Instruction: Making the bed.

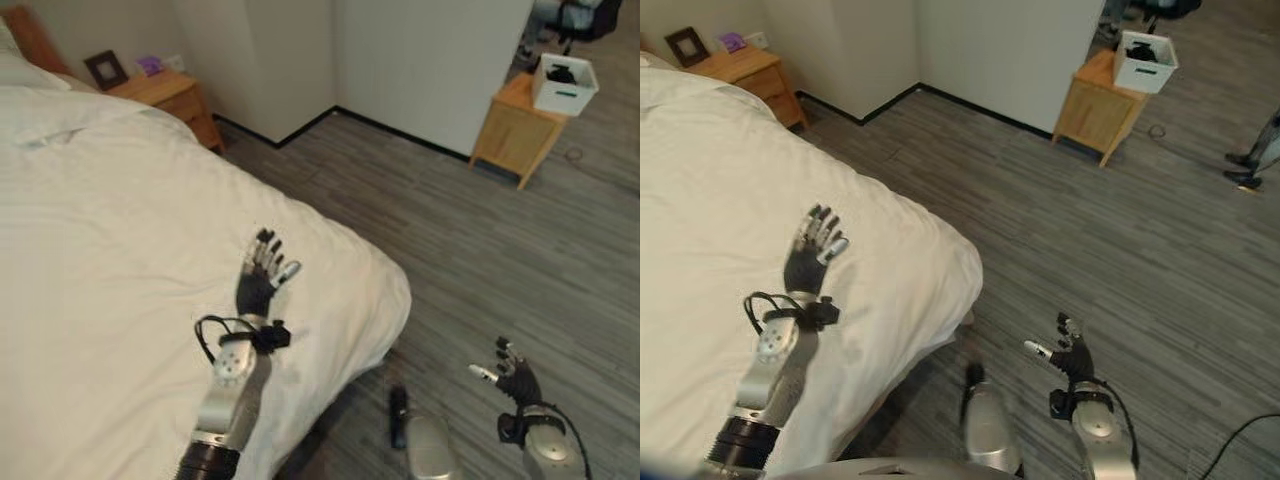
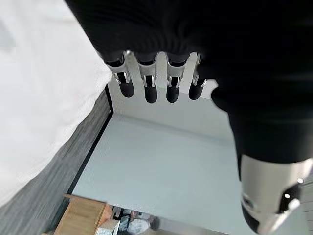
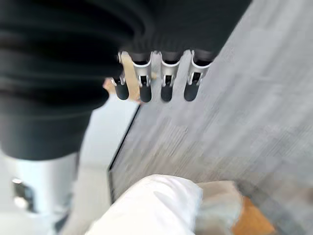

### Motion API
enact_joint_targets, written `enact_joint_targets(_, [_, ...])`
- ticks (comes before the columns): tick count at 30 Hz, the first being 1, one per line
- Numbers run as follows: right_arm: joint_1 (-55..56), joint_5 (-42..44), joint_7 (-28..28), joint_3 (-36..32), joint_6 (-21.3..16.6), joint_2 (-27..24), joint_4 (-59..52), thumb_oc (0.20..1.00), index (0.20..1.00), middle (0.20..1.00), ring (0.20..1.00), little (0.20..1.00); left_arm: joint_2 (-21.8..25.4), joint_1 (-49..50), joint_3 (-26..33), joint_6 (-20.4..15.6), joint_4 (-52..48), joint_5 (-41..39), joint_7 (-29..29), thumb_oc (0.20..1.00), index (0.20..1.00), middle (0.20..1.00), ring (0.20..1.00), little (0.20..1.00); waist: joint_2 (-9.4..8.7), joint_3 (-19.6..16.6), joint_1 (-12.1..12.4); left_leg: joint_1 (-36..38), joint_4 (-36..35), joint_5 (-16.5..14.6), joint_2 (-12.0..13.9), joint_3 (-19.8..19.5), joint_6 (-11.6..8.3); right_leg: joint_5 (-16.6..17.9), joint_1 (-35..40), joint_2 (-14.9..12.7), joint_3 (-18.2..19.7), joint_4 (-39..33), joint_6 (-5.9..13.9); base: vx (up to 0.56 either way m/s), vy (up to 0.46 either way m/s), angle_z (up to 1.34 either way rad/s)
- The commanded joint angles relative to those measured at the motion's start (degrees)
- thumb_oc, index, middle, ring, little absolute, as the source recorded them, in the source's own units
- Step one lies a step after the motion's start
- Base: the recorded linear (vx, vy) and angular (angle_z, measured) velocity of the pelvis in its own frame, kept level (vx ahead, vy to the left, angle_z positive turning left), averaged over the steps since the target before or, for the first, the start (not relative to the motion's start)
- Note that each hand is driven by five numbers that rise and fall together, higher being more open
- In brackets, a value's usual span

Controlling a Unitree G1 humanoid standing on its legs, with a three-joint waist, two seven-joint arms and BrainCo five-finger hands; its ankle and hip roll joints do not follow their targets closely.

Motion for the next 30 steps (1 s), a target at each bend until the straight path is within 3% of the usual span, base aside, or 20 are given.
enact_joint_targets(1, [-5.78, -2.1, -1.3, -1.13, -3.19, -1.68, -5.71, 1.0, 1.0, 1.0, 1.0, 1.0, 3.85, 1.72, 4.48, -3.04, -6.89, 3.89, 0.36, 1.0, 1.0, 1.0, 1.0, 1.0, 0.86, -0.75, 4.23, -1.98, -3.63, 3.42, -0.72, 1.03, 0.4, 4.48, 11.71, -4.99, -3.52, -12.26, 2.78, -0.2, -0.275, -0.22])
enact_joint_targets(3, [-7.39, -2.0, -1.35, 0.2, -3.16, -1.88, -5.34, 1.0, 1.0, 1.0, 1.0, 1.0, 3.43, 7.1, 6.88, -2.58, -6.9, 3.92, 0.57, 1.0, 1.0, 1.0, 1.0, 1.0, 0.63, -1.88, 7.67, -2.33, -2.34, 4.23, 1.17, 4.47, -0.91, 5.94, 16.04, -8.52, -10.28, -15.2, 3.92, -0.17, -0.351, -1.2])
enact_joint_targets(4, [-7.32, -2.07, -1.09, 0.54, -3.02, -2.03, -5.68, 1.0, 1.0, 1.0, 1.0, 1.0, 2.89, 9.0, 7.72, -2.54, -6.79, 3.4, 0.05, 1.0, 1.0, 1.0, 1.0, 1.0, 0.62, -2.26, 8.47, -2.48, -1.95, 4.78, 1.95, 5.5, -1.36, 6.34, 16.85, -8.76, -11.22, -16.69, 4.28, -0.06, -0.334, -1.69])
enact_joint_targets(6, [-7.06, -1.58, -0.16, 1.11, -2.74, -1.73, -6.05, 1.0, 1.0, 1.0, 1.0, 1.0, 2.06, 12.1, 9.15, -1.98, -4.67, 2.33, -0.92, 1.0, 1.0, 1.0, 1.0, 1.0, 0.72, -2.96, 9.44, -3.39, -0.05, 5.81, 4.85, 7.13, -2.79, 2.72, 18.23, -5.4, -10.98, -22.15, 4.22, 0.01, -0.357, -1.16])
enact_joint_targets(8, [-6.89, -0.23, -0.09, 1.26, -3.0, -2.4, -7.3, 1.0, 1.0, 1.0, 1.0, 1.0, 1.03, 13.97, 10.05, -1.56, -2.01, 0.58, -1.26, 1.0, 1.0, 1.0, 1.0, 1.0, 1.64, -2.59, 9.96, -5.07, 8.35, 8.47, 9.91, 6.33, -4.94, -0.51, 19.43, -1.18, -9.47, -26.03, 3.23, 0.1, -0.311, -1.28])
enact_joint_targets(9, [-6.84, -0.15, -0.09, 1.27, -2.96, -2.51, -7.47, 1.0, 1.0, 1.0, 1.0, 1.0, 1.0, 13.89, 10.09, -1.67, -1.86, 0.45, -1.36, 1.0, 1.0, 1.0, 1.0, 1.0, 2.05, -2.31, 9.9, -5.8, 9.46, 9.09, 11.11, 7.46, -4.55, 0.15, 19.21, -0.57, -10.5, -26.15, 2.41, 0.09, -0.361, -1.08])
enact_joint_targets(10, [-7.28, 0.13, 0.67, 2.29, -3.22, -3.78, -9.66, 1.0, 1.0, 1.0, 1.0, 1.0, 0.72, 16.02, 10.18, -1.68, -1.21, 0.3, -1.46, 1.0, 1.0, 1.0, 1.0, 1.0, 2.33, 0.16, 11.47, -9.59, 20.66, 14.27, 13.58, 0.59, -4.73, -2.0, 20.56, 3.3, -7.09, -28.48, -0.73, 0.03, -0.336, -1.11])
enact_joint_targets(11, [-7.22, 0.27, 0.57, 2.39, -3.42, -4.26, -9.9, 1.0, 1.0, 1.0, 1.0, 1.0, 0.21, 16.1, 10.08, -1.67, -0.86, -0.06, -1.48, 1.0, 1.0, 1.0, 1.0, 1.0, 2.36, 0.93, 12.03, -12.09, 24.77, 14.79, 13.63, -3.76, -4.5, -2.16, 21.71, 4.44, -7.12, -29.93, -1.61, 0.12, -0.402, -1.19])
enact_joint_targets(13, [-8.55, -0.48, 0.23, 3.48, -3.18, -5.98, -10.17, 1.0, 1.0, 1.0, 1.0, 1.0, -0.4, 15.94, 9.43, -2.24, -0.75, -0.06, -0.88, 1.0, 1.0, 1.0, 1.0, 1.0, 0.74, 3.19, 14.64, -20.26, 33.18, 12.6, 7.39, -11.47, -3.78, -2.35, 23.2, 4.22, -4.73, -31.82, -2.41, 0.09, -0.264, -1.37])
enact_joint_targets(14, [-8.7, -0.73, 0.36, 3.64, -3.17, -6.03, -10.62, 1.0, 1.0, 1.0, 1.0, 1.0, -0.39, 16.44, 9.67, -2.44, -1.05, 0.32, -1.1, 1.0, 1.0, 1.0, 1.0, 1.0, 0.61, 3.62, 14.98, -22.22, 34.75, 11.11, 6.5, -11.99, -4.01, -2.97, 23.91, 4.68, -3.76, -32.13, -2.42, 0.07, -0.146, -0.93])
enact_joint_targets(15, [-8.73, -0.73, 0.36, 3.64, -3.14, -6.02, -10.64, 1.0, 1.0, 1.0, 1.0, 1.0, -0.4, 16.42, 9.7, -2.43, -1.06, 0.33, -1.1, 1.0, 1.0, 1.0, 1.0, 1.0, 0.48, 3.45, 14.98, -22.41, 34.56, 11.35, 6.34, -11.84, -3.81, -2.75, 23.62, 4.52, -3.74, -32.16, -2.41, 0.24, -0.03, -0.56])
enact_joint_targets(16, [-9.44, -1.34, 0.32, 4.54, -3.29, -5.61, -11.15, 1.0, 1.0, 1.0, 1.0, 1.0, -0.96, 17.17, 10.04, -2.96, -2.04, 1.27, -0.78, 1.0, 1.0, 1.0, 1.0, 1.0, 0.79, 3.52, 16.63, -25.54, 30.94, 9.2, 3.39, -10.14, -3.46, -3.79, 24.22, 4.79, -2.21, -32.42, -2.1, 0.43, 0.043, -0.7])
enact_joint_targets(17, [-9.57, -1.35, 0.44, 5.33, -3.32, -5.18, -11.58, 1.0, 1.0, 1.0, 1.0, 1.0, -1.3, 17.32, 10.46, -3.41, -3.29, 1.87, -0.46, 1.0, 1.0, 1.0, 1.0, 1.0, 1.32, 2.78, 17.95, -27.96, 24.61, 9.19, 4.1, -5.65, -2.82, -5.45, 26.23, 5.66, -1.62, -33.38, -1.18, 0.44, 0.041, -0.64])
enact_joint_targets(18, [-9.52, -1.36, 0.44, 5.34, -3.31, -5.16, -11.6, 1.0, 1.0, 1.0, 1.0, 1.0, -1.29, 17.39, 10.45, -3.39, -3.33, 1.89, -0.44, 1.0, 1.0, 1.0, 1.0, 1.0, 1.15, 2.74, 18.22, -27.64, 24.34, 9.19, 3.99, -5.23, -2.78, -5.42, 26.18, 5.45, -1.35, -33.43, -1.13, 0.45, 0.097, -0.87])
enact_joint_targets(22, [-9.82, -1.94, 0.13, 6.43, -3.26, -5.22, -10.71, 1.0, 1.0, 1.0, 1.0, 1.0, -1.62, 16.02, 9.24, -3.47, -3.73, 2.0, 0.5, 1.0, 1.0, 1.0, 1.0, 1.0, 2.71, 1.44, 21.09, -30.72, 2.58, 14.84, 7.52, 3.09, -2.94, -9.33, 32.21, 6.55, -1.31, -33.84, 2.62, 0.49, 0.153, -0.46])
enact_joint_targets(23, [-9.81, -1.94, 0.13, 6.42, -3.26, -5.22, -10.71, 1.0, 1.0, 1.0, 1.0, 1.0, -1.62, 16.02, 9.23, -3.47, -3.72, 2.0, 0.5, 1.0, 1.0, 1.0, 1.0, 1.0, 2.62, 1.5, 21.13, -30.47, 2.27, 14.99, 7.36, 3.25, -2.92, -9.37, 32.25, 6.41, -1.3, -33.79, 2.66, 0.66, 0.165, -0.21])
enact_joint_targets(25, [-9.84, -2.07, 0.58, 6.03, -3.02, -4.91, -11.12, 1.0, 1.0, 1.0, 1.0, 1.0, -1.19, 15.54, 8.93, -3.46, -4.43, 1.56, 0.47, 1.0, 1.0, 1.0, 1.0, 1.0, 2.45, -0.39, 20.57, -30.58, -0.25, 15.88, 9.75, 10.19, -1.92, -11.67, 36.1, 6.02, -3.0, -32.19, 4.97, 0.74, 0.201, -0.14])
enact_joint_targets(26, [-9.49, -2.43, 1.02, 6.67, -2.87, -4.63, -11.29, 1.0, 1.0, 1.0, 1.0, 1.0, -0.65, 15.83, 8.72, -3.22, -4.48, 1.38, 0.43, 1.0, 1.0, 1.0, 1.0, 1.0, 2.19, -0.92, 21.24, -29.79, -0.67, 18.68, 9.77, 12.06, -1.14, -9.66, 36.03, 4.93, -2.72, -30.42, 5.84, 0.59, 0.19, 0.16])
enact_joint_targets(28, [-9.24, -3.22, 1.15, 7.18, -2.64, -4.06, -10.69, 1.0, 1.0, 1.0, 1.0, 1.0, 0.04, 16.13, 8.44, -2.86, -4.23, 1.62, 0.45, 1.0, 1.0, 1.0, 1.0, 1.0, 0.97, -2.16, 22.49, -29.25, -2.21, 19.83, 7.79, 10.28, -0.58, -8.34, 35.53, 3.07, -1.95, -27.95, 6.82, 0.5, 0.122, -0.05])
enact_joint_targets(30, [-8.19, -5.42, 1.34, 9.16, -2.82, -2.95, -10.43, 1.0, 1.0, 1.0, 1.0, 1.0, 1.24, 14.41, 6.0, -2.09, -3.05, 1.13, 1.07, 1.0, 1.0, 1.0, 1.0, 1.0, -1.37, -2.12, 24.17, -26.92, -1.83, 18.76, 2.88, 6.59, 2.12, 7.61, 32.7, -2.28, -0.6, -12.13, 6.86, 0.62, 0.184, -0.54])
